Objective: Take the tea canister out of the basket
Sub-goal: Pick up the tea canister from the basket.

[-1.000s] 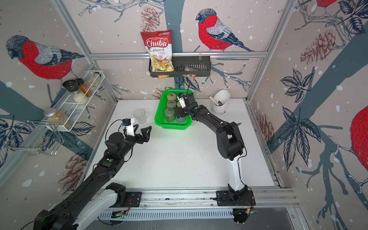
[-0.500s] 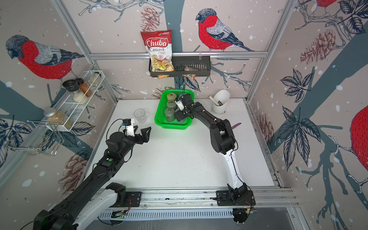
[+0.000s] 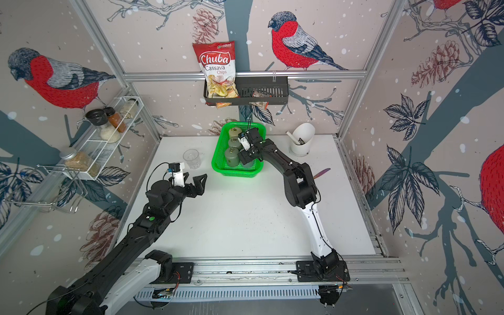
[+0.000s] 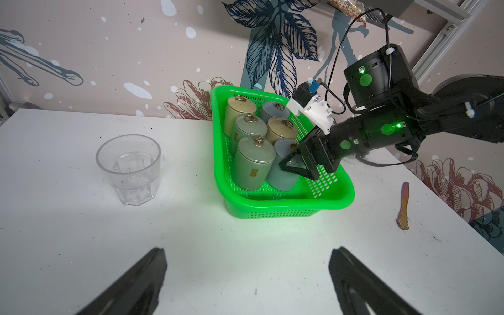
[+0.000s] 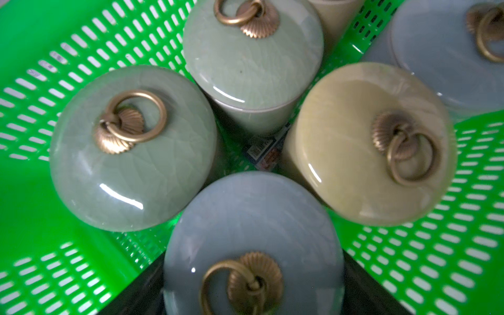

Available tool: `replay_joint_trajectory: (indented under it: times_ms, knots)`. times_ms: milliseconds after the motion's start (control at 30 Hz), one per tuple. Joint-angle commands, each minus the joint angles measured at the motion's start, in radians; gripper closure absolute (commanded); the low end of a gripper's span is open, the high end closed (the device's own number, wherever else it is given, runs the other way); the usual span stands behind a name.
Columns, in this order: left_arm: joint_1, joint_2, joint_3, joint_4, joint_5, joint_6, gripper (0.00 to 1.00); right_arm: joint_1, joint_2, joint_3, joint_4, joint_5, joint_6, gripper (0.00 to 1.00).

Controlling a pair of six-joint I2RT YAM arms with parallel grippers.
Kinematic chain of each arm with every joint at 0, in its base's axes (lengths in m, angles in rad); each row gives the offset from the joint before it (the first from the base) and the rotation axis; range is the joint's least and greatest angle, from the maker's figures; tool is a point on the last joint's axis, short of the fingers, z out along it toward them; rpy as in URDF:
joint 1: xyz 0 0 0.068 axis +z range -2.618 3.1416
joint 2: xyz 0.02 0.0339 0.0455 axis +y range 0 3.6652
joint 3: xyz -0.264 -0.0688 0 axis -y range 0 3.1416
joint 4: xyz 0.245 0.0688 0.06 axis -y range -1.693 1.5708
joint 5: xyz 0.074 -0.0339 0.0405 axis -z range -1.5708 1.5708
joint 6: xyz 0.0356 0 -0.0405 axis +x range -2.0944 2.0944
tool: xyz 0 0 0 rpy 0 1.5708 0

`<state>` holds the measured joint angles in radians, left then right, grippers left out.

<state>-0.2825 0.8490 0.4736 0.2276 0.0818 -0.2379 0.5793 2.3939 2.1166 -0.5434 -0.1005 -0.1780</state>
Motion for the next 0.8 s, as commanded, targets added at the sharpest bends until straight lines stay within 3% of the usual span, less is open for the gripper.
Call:
replay_joint_trajectory:
  times_ms: [0,367,767]
  knots:
    - [-0.001,0.005,0.005,0.018,-0.004,0.008,0.03,0.001,0.009,0.008,0.004,-0.038,-0.008,0.19]
    - [-0.001,-0.008,0.003,0.01,-0.005,-0.001,0.03,0.002,-0.05,-0.058,0.044,-0.031,-0.02,0.43]
    - [-0.002,-0.034,0.016,-0.014,-0.002,-0.025,0.03,0.025,-0.315,-0.266,0.218,0.0,0.0,0.53]
